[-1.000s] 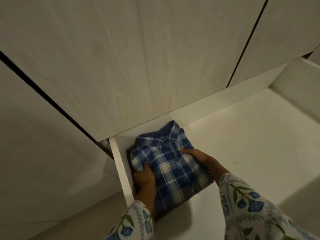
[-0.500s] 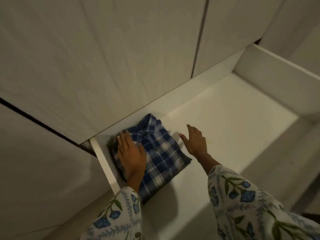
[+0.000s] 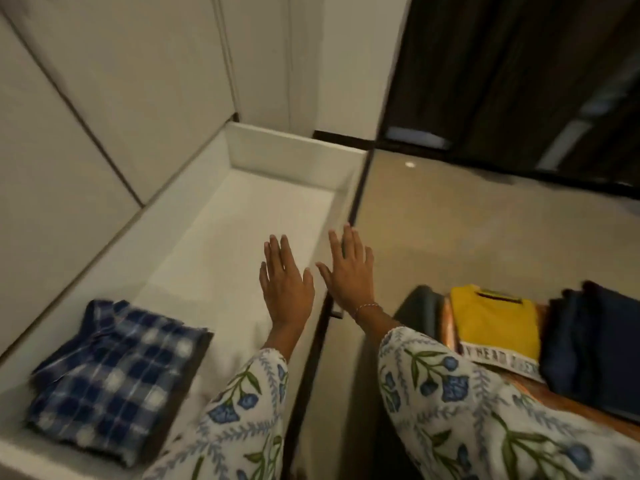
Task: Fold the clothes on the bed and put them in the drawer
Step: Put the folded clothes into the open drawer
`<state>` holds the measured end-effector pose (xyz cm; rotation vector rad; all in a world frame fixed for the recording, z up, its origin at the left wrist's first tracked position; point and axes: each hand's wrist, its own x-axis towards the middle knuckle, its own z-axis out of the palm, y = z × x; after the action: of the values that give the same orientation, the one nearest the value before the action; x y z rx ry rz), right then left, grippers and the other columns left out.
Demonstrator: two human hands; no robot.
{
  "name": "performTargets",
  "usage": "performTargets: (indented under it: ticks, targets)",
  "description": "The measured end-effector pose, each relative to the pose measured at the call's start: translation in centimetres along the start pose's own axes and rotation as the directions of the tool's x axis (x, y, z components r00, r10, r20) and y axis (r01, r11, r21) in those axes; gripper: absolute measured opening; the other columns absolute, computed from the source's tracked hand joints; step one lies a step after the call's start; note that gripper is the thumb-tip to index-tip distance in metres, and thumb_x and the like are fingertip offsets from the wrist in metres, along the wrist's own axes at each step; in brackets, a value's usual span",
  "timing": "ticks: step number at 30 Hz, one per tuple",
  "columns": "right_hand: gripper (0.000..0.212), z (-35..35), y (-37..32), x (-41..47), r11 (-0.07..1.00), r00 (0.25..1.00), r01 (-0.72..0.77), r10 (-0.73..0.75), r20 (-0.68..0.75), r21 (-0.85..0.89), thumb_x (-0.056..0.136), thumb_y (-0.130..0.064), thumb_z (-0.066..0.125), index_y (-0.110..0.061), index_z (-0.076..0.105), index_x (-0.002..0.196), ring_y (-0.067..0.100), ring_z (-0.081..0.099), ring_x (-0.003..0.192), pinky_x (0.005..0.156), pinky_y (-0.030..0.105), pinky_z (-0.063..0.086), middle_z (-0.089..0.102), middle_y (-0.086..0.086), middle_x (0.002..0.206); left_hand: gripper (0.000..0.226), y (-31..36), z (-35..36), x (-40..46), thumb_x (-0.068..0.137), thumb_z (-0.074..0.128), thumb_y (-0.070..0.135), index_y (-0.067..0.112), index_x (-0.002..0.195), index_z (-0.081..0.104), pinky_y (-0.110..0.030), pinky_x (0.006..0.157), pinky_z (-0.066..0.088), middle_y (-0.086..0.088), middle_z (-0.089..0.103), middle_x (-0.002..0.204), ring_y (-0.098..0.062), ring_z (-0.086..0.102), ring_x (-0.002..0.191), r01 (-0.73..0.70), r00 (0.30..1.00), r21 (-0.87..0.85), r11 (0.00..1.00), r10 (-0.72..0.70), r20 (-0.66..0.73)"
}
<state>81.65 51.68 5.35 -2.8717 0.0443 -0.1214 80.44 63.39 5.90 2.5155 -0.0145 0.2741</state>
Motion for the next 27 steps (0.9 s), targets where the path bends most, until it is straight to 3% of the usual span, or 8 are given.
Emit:
performTargets:
  ticks: [3,6,14,17,19,22,24,27]
  targets:
    - [0.067,-3.1,7.5,-4.2,0.983,0.983,-0.177,0.175,-0.056,-0.04,0.098,-0.05,0.035,-0.019,0.01,0.152,0.029,0.003,0.148,0.115,0.053,0.011,0.002,0.014,0.16,0.073,7.2,3.5,-2.8,0.093,0.054,0.022,0.007,0.151,0.012,-0.042,0.116,0.015,-0.013,0.01,0.158,-0.027,0.008,0.147,-0.149,0.984,-0.046,0.988,0.153,0.094]
    - [0.064,-5.0,14.3,-9.2,0.931,0.932,-0.356,0.348,-0.098,-0.083,0.087,-0.052,0.034,-0.018,0.035,0.141,0.031,0.043,0.133,0.097,0.054,0.042,0.042,0.018,0.146,0.074,12.9,7.1,-6.2,0.093,0.055,0.022,0.008,0.151,0.012,-0.04,0.117,0.014,-0.013,0.011,0.159,-0.026,0.007,0.147,-0.206,0.961,-0.098,0.974,0.22,0.17]
    - [0.068,-5.2,32.7,-26.2,0.678,0.684,-0.729,0.719,-0.124,-0.091,0.087,-0.056,0.027,-0.014,0.036,0.141,0.033,0.043,0.132,0.09,0.055,0.047,0.045,0.018,0.143,0.069,25.1,20.1,-20.1,0.089,0.058,0.02,-0.002,0.146,0.026,-0.05,0.111,0.029,-0.02,0.026,0.153,-0.036,0.022,0.143,-0.439,0.782,-0.241,0.866,0.5,0.372]
    - [0.07,-3.9,38.8,-33.1,0.551,0.552,-0.834,0.827,-0.111,-0.042,0.088,-0.055,0.028,-0.011,0.045,0.14,0.037,0.045,0.13,0.089,0.058,0.046,0.043,0.021,0.144,0.071,28.1,25.4,-26.4,0.09,0.046,0.038,0.0,0.146,0.026,-0.051,0.111,0.027,-0.02,0.025,0.153,-0.035,0.022,0.143,-0.442,0.7,-0.308,0.842,0.539,0.469]
    - [0.07,-3.0,41.8,-36.9,0.477,0.474,-0.879,0.871,-0.129,-0.007,0.09,-0.055,0.03,-0.011,0.042,0.143,0.037,0.042,0.133,0.092,0.06,0.044,0.039,0.022,0.146,0.075,29.3,27.8,-29.4,0.092,0.044,0.044,0.003,0.149,0.019,-0.048,0.113,0.021,-0.018,0.017,0.156,-0.031,0.016,0.145,-0.388,0.65,-0.305,0.87,0.493,0.578]
    - [0.073,-0.6,46.8,-43.3,0.264,0.261,-0.964,0.963,-0.067,0.041,0.097,-0.054,0.033,-0.016,0.006,0.153,0.031,0.007,0.147,0.113,0.053,0.018,0.003,0.016,0.159,0.078,31.9,33.1,-33.6,0.095,0.049,0.043,0.008,0.151,0.008,-0.042,0.116,0.013,-0.012,0.004,0.159,-0.025,0.005,0.147,-0.414,0.503,-0.312,0.855,0.5,0.705]
    - [0.077,0.8,49.2,-46.3,0.093,0.088,-0.989,0.995,-0.049,0.119,0.096,-0.056,0.032,-0.016,-0.002,0.152,0.031,-0.002,0.147,0.115,0.051,0.011,-0.006,0.016,0.159,0.079,33.4,36.5,-35.3,0.093,0.05,0.048,0.009,0.151,0.012,-0.042,0.116,0.015,-0.012,0.008,0.159,-0.026,0.009,0.146,-0.429,0.428,-0.293,0.854,0.478,0.767]
    - [0.082,2.7,54.1,-49.8,-0.055,-0.065,-0.98,0.997,-0.048,0.194,0.093,-0.062,0.03,-0.014,-0.002,0.152,0.031,-0.004,0.147,0.115,0.052,0.011,-0.005,0.017,0.159,0.105,34.4,41.3,-38.5,0.067,0.063,0.068,0.012,0.146,0.026,-0.046,0.11,0.03,-0.012,0.029,0.151,-0.033,0.034,0.134,-0.089,0.454,-0.053,0.995,0.088,0.887]
